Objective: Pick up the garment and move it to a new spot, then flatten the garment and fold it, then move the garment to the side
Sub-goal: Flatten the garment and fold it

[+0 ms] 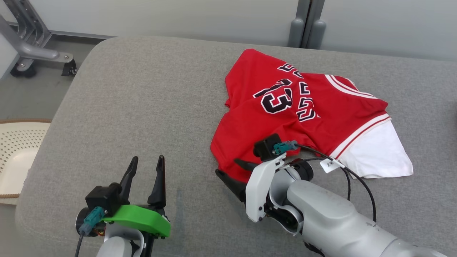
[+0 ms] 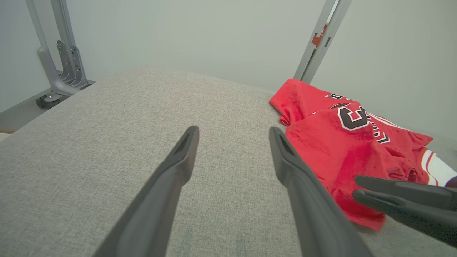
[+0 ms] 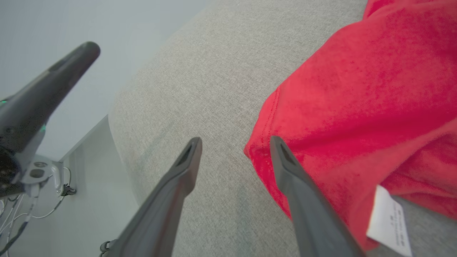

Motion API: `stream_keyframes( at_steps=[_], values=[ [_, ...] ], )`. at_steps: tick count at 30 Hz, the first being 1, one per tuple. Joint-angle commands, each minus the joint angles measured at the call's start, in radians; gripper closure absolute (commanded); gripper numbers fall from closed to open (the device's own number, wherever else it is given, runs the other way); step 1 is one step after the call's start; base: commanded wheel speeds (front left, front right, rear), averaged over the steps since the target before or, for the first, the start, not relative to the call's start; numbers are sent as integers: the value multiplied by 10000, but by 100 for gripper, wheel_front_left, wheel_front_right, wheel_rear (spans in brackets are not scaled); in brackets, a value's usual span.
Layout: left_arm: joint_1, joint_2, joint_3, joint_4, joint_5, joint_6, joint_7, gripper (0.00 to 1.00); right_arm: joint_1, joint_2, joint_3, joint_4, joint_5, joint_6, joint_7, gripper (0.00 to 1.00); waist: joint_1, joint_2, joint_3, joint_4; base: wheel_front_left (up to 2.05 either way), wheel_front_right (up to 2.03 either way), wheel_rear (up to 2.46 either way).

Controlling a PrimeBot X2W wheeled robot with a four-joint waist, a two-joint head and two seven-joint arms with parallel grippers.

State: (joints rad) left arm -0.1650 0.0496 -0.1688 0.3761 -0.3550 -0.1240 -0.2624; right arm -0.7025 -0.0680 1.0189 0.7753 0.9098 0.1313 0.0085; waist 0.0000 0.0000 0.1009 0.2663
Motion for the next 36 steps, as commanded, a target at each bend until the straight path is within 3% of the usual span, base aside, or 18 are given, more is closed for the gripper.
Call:
stream_keyframes(
  at_steps=[1, 5, 8, 13, 16, 20, 26, 31, 36],
  values=[
    [74, 41, 52, 15, 97, -42, -32, 0, 48, -74, -90, -205, 269, -11, -201, 0, 0, 0, -58, -93, 0, 0, 0],
    [213, 81, 185, 32, 128, -47, -32, 0, 427, -617, -666, -1489, 1841, -11, -584, 0, 0, 0, -301, -332, 0, 0, 0],
    [413, 101, 289, 59, 151, -42, -32, 0, 711, -1552, -1053, -2614, 2506, -11, -1135, 0, 0, 0, -636, -611, 0, 0, 0],
    [702, 136, 294, 58, 180, -44, -32, 0, 1417, -2979, -1928, -3483, 2788, -11, -2260, 0, 0, 0, -1009, -1102, 0, 0, 0],
    [760, 134, 142, 28, 113, -54, -20, 0, 2002, -3596, -2698, -3429, 2357, -9, -2634, 0, 0, 0, -1066, -1383, 0, 0, 0],
    [771, 106, -232, 11, -192, -59, 290, 0, 2778, -3600, -3699, -3161, 1452, -8, -2731, 0, 0, 0, -1002, -1648, 0, 0, 0],
    [617, 40, -1599, -70, -1322, -81, 1341, 0, 3829, -2762, -5420, -3347, -92, -6, -2734, 0, 0, 0, -777, -1974, 0, 0, 0],
    [227, 69, -3015, 17, -2618, -76, 2307, 0, 4049, -2281, -6071, -3620, -1017, -6, -2735, 0, 0, 0, -543, -2236, 0, 0, 0],
    [-531, 37, -3931, 695, -2961, -78, 2571, 0, 4017, -2075, -6386, -3795, -1453, -6, -2735, 0, 0, 0, -251, -2527, 0, 0, 0]
  ],
)
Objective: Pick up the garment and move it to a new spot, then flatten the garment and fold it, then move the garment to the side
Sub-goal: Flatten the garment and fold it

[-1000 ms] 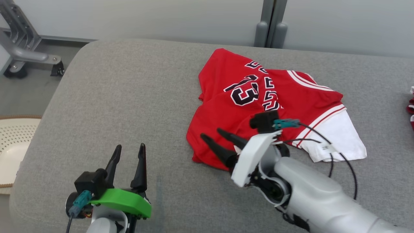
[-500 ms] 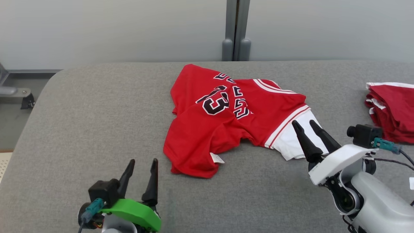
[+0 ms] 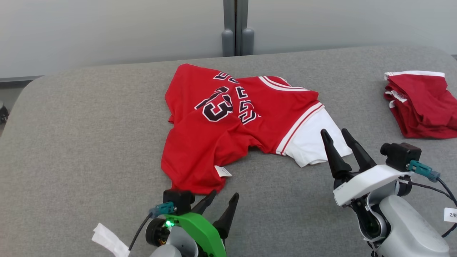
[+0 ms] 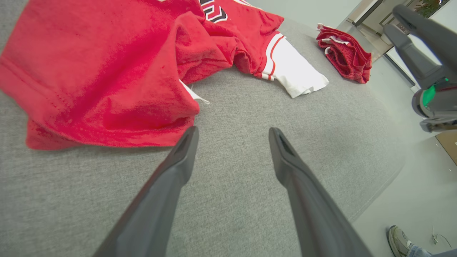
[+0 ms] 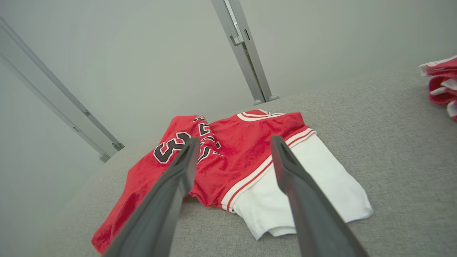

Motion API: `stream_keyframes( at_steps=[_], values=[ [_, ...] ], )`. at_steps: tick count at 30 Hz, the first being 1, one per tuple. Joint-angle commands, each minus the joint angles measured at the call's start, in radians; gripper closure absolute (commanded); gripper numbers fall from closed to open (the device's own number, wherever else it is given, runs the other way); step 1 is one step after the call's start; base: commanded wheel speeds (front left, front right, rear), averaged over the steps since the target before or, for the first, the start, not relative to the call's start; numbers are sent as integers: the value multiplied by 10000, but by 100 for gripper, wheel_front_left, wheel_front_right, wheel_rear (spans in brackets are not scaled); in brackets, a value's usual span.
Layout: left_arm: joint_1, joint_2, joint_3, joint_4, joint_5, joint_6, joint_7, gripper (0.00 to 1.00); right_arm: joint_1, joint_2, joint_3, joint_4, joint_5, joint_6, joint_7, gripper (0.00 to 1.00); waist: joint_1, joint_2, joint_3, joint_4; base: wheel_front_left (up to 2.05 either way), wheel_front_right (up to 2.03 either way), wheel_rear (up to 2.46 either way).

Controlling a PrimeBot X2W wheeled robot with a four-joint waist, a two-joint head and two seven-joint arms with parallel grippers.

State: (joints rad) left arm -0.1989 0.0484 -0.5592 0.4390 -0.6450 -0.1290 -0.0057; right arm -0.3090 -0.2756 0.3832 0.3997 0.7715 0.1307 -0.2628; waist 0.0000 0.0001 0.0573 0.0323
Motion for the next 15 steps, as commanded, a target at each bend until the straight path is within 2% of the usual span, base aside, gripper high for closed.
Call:
stream_keyframes(
  at_steps=[1, 5, 8, 15],
  values=[
    [-361, 49, -166, 214, -139, -28, 1, 0, 68, 25, -66, -56, -124, -1, -23, 0, 0, -1, 235, -234, 0, 0, 0],
    [-1190, 54, -589, 1223, -178, 188, -132, 0, -6, 115, -160, -89, -260, -1, -22, 0, 0, -1, 473, -501, 0, 0, 0],
    [-1722, 43, -719, 2183, 17, 653, -74, 0, -90, 183, -210, -89, -323, -1, -24, 0, 0, -1, 605, -703, 0, 0, 0],
    [-2427, 48, -1032, 3561, -181, 985, 22, 0, -81, 270, -474, -95, -456, -1, -23, 0, 0, -1, 801, -927, 0, 0, 0]
  ],
)
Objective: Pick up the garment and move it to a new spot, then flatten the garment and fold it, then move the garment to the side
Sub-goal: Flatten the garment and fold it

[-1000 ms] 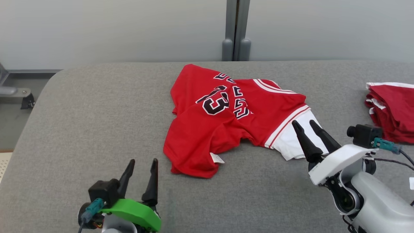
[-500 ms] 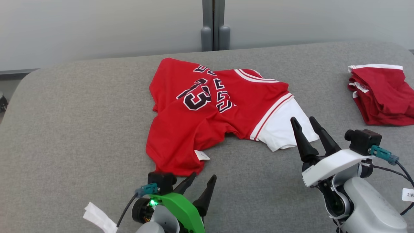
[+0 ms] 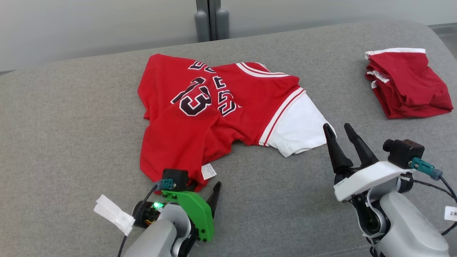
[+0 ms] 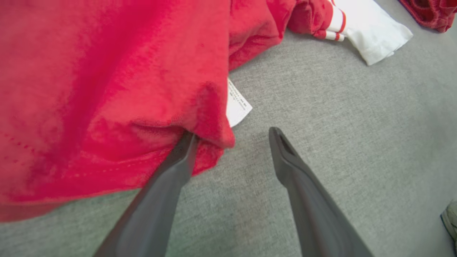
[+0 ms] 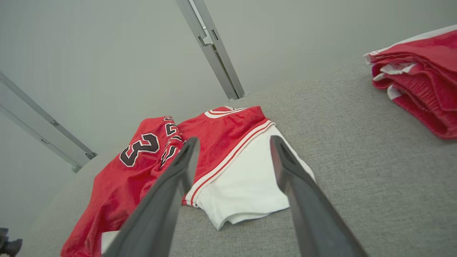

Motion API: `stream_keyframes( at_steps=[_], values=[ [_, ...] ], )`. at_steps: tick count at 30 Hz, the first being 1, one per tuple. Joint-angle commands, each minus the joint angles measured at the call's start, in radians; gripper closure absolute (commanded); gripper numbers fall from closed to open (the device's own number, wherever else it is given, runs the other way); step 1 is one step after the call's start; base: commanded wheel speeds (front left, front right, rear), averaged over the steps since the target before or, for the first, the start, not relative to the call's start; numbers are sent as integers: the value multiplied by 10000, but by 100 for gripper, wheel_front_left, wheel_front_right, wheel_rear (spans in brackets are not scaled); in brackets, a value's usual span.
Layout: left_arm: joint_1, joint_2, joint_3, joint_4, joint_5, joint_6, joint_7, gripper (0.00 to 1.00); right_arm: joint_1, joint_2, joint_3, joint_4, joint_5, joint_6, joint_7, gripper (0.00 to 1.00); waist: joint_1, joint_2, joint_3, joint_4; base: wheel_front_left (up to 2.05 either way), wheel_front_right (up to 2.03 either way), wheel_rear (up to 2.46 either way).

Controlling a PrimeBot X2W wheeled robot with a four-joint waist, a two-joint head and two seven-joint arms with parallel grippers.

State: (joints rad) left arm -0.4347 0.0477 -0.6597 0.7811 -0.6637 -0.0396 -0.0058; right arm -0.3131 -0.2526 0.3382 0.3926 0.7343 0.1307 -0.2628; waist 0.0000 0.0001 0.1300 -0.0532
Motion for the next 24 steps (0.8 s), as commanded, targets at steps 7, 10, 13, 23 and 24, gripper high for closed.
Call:
stream_keyframes(
  at_steps=[7, 10, 13, 23, 24],
  values=[
    [-649, 71, -702, 1119, 531, 577, 411, 100, 103, 138, -152, 85, -215, -1, -23, 0, 0, -1, -33, 65, 0, 0, 0],
    [-743, 129, -814, 1218, 649, 506, 342, 100, 194, 168, -227, 121, -267, -1, -23, 0, 0, -1, -183, 219, 0, 0, 0],
    [-742, 403, -828, 965, 669, 353, 238, 100, 289, 196, -289, 135, -268, -1, -23, 0, 0, -1, -363, 390, 0, 0, 0],
    [79, 3262, -1085, -2966, 457, -606, 1892, 100, 666, 175, -459, 188, -164, -1, -24, 0, 0, -1, -919, 1094, 0, 0, 0],
    [212, 3659, -1093, -3325, 408, -622, 2224, 100, 659, 175, -429, 190, -161, -1, -24, 0, 0, -1, -928, 1119, 0, 0, 0]
  ],
)
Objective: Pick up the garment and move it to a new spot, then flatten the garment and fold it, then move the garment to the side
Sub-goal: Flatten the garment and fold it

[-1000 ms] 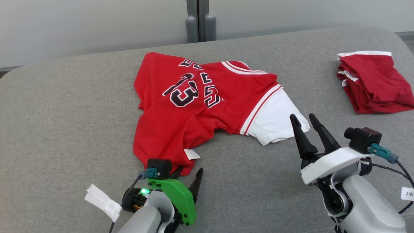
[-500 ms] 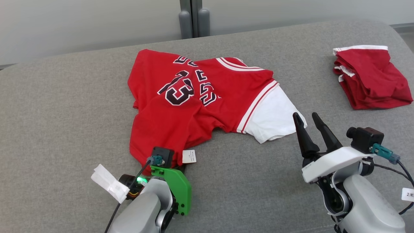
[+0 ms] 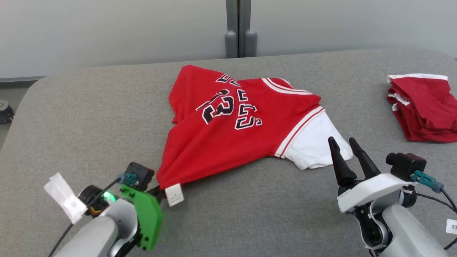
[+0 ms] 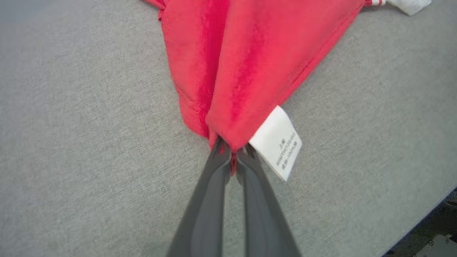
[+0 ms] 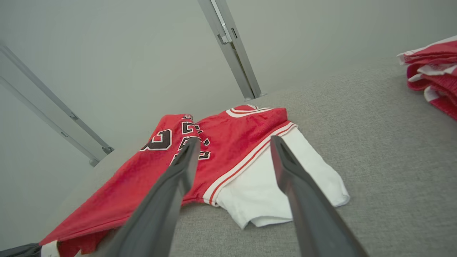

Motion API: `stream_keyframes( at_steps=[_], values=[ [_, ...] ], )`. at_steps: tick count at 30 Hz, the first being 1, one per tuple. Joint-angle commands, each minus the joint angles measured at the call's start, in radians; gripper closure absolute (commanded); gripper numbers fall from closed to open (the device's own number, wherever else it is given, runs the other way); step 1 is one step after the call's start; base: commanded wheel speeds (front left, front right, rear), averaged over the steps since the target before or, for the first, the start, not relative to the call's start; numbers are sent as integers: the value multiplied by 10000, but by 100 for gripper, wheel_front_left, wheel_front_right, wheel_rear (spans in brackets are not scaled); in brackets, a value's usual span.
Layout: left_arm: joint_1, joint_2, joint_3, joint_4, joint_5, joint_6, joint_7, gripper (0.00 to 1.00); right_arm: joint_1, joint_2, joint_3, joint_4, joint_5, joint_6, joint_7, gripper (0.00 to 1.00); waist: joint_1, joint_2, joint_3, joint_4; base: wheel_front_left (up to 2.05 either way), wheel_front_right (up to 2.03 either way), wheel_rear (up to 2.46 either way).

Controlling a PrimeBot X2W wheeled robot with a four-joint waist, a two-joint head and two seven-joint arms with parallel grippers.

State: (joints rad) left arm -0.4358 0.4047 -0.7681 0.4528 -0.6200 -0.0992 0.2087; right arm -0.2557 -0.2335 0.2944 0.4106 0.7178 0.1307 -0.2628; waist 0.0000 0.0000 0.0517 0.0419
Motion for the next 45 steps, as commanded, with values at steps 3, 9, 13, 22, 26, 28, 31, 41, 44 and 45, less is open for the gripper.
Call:
stream_keyframes(
  at_steps=[3, 9, 13, 22, 26, 28, 31, 41, 44, 45],
  values=[
    [572, 1341, -171, -1016, 185, -11, 937, 100, 72, -32, 54, -7, 13, -1, -24, 0, 0, 0, -137, 202, 0, 0, 0],
    [1537, 2390, -366, -2050, 382, 480, 1463, 100, 60, -172, 141, 63, 77, -1, 132, 0, 0, 0, -20, 156, 0, 0, 0],
    [2054, 2005, -531, -1866, 298, 665, 1062, 0, 98, -254, 168, 140, 97, -1, 282, 0, 0, 0, 13, 134, 0, 0, 0],
    [2568, 1644, 490, -2720, -671, 1072, -412, 0, 174, -345, -214, 128, -54, -1, 200, 0, 0, 0, -68, 238, 0, 0, 0],
    [2706, 1933, 1430, -3765, -905, 1836, -1133, 0, 138, -245, -380, 172, -177, -1, 164, 0, 0, 0, -83, 309, 0, 0, 0],
    [2812, 1864, 2053, -4101, -952, 2425, -1852, 0, -4, -219, -382, 289, -334, -1, 166, 0, 0, 0, -66, 353, 0, 0, 0],
    [3032, 1498, 2856, -4324, -844, 3266, -3158, 0, -286, -212, -444, 586, -588, -1, 217, 0, 0, 0, -12, 486, 0, 0, 0],
    [3419, -404, 4142, -3596, -356, 3358, -4755, 0, -1632, -117, -539, 2449, -1034, -1, 962, 0, 0, 0, 189, 1196, 0, 0, 0],
    [3452, -811, 4417, -3410, 23, 2906, -4735, 0, -2306, -202, -373, 3349, -1041, -1, 1706, 0, 0, 0, 322, 1461, 0, 0, 0],
    [3433, -925, 4493, -3345, 118, 2776, -4736, 0, -2518, -205, -290, 3626, -985, -1, 2000, 0, 0, 0, 370, 1542, 0, 0, 0]
  ],
)
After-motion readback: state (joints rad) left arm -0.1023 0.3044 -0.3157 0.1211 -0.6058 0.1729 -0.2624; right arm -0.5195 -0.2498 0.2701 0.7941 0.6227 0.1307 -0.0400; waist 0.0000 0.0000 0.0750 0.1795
